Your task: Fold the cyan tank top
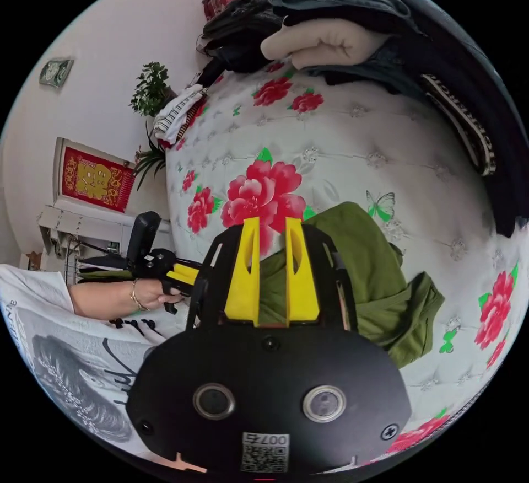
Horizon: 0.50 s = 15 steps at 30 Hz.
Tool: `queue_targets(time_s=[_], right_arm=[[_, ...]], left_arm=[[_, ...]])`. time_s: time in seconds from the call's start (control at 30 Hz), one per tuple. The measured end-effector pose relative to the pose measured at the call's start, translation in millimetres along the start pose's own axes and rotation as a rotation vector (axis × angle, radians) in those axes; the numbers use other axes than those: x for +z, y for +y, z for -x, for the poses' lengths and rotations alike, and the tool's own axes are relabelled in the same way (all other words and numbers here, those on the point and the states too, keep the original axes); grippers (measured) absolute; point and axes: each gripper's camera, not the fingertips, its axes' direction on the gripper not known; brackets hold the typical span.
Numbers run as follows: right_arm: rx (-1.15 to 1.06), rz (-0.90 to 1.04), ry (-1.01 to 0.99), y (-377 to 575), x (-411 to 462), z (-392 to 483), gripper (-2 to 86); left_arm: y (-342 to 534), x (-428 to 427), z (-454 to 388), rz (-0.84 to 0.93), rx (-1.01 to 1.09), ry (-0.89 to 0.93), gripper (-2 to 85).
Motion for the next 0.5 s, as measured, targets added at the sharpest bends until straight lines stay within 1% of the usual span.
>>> queue_targets(time_s=[0.07,0.1,0.13,0.17,0.2,0.27,0.37,0.43,0.5], right_arm=[[0.103,-0.138,-0.074,60.4,-47.9,-25.7,5.6],[0.141,-0.165,-0.087,78.8,-59.8,-35.6,5.8],[0.234,-0.200,-0.092,118.2,-80.8,-58.1,6.3],[0.338,-0.213,-0.089,160.0,-97.9,-82.2,6.7],[0.397,-0.218,-0.091,182.5,-105.5,-94.8,6.9],[0.596,-0.240,-0.138,260.9,-126.3,-130.7,7.8],[0.703,-0.266,-0.216,313.7,-133.8,-141.2,8.5],[0.716,-0.271,-0.279,320.5,-128.6,-142.0,8.6],[0.736,-0.303,-0.342,319.8,-124.1,-145.9,8.4]], left_arm=[[4.9,-11.2,4.7,-0.013,0.000,0.004,5.6],[7.3,-17.4,9.2,-0.021,0.002,0.024,6.4],[8.1,-22.0,15.1,-0.025,-0.007,0.038,7.2],[7.9,-23.6,18.0,-0.026,-0.011,0.043,7.8],[5.8,-24.9,23.3,-0.022,-0.013,0.057,8.9],[-1.5,-21.7,30.2,0.004,-0.023,0.088,10.9],[-17.4,-9.7,36.5,0.037,-0.036,0.180,12.9],[-30.7,0.7,38.6,0.061,-0.053,0.232,12.8],[-40.2,7.7,38.8,0.084,-0.054,0.238,11.6]])
